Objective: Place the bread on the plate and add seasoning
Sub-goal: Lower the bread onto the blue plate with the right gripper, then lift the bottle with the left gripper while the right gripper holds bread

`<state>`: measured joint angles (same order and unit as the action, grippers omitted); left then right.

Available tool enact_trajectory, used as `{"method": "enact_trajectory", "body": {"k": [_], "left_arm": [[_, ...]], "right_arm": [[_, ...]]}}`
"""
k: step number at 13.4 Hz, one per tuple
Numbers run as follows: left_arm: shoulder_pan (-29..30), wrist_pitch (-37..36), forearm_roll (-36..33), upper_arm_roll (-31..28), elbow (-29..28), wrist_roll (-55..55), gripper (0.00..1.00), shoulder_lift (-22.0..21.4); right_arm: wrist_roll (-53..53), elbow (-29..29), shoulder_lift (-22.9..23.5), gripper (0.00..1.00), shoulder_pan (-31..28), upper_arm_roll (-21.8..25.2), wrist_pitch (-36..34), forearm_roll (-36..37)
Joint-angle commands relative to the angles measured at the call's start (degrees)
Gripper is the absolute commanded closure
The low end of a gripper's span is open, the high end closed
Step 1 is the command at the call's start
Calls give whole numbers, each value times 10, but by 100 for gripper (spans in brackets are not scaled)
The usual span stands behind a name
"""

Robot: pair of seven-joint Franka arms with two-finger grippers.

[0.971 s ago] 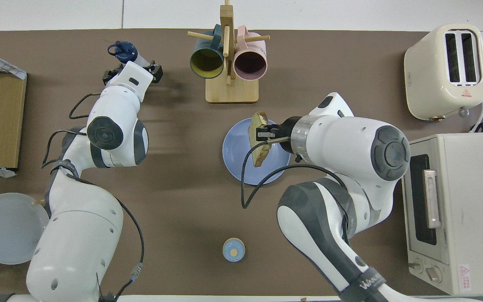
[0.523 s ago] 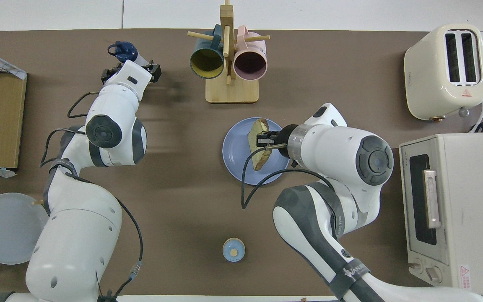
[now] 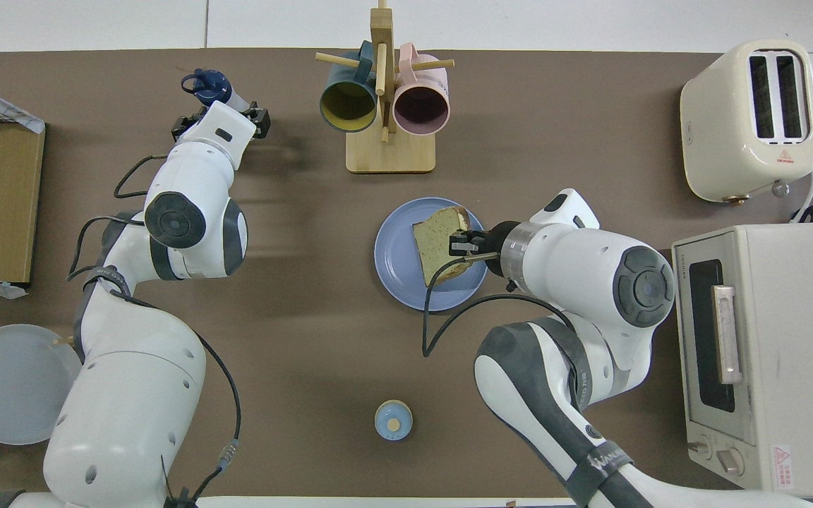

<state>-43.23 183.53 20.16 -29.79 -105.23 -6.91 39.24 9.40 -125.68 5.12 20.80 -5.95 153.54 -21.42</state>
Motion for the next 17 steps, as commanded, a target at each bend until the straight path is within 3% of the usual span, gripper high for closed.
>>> {"method": "enact_trajectory", "body": {"k": [1,4,6,8,10,14,17], "left_arm": [[5,-5,-10,-2,13,2,100,9],[9,-6,-10,-1,13,20,100,7],[7,-20,-9,-2,6,19,100,-22],[7,-116,-10,-4,4,51,100,-73],[7,-209,-10,-4,-3,157,100,-140],[-2,-448,-14,-6,-30,327,100,-275],[-36,-625,-115,-4,-35,415,100,-351]], "right_arm": [[-12,-18,-13,0,-6,-4,8,-16],[-9,9,-6,0,-19,-3,-1,-16],[-14,44,2,0,-57,-3,-51,-13],[-28,67,1,0,-75,-3,-94,-10],[-25,65,-6,0,-78,-4,-103,-14],[-29,66,-26,0,-44,-8,-115,-13],[-20,92,-54,0,-35,-9,-208,-15]]}}
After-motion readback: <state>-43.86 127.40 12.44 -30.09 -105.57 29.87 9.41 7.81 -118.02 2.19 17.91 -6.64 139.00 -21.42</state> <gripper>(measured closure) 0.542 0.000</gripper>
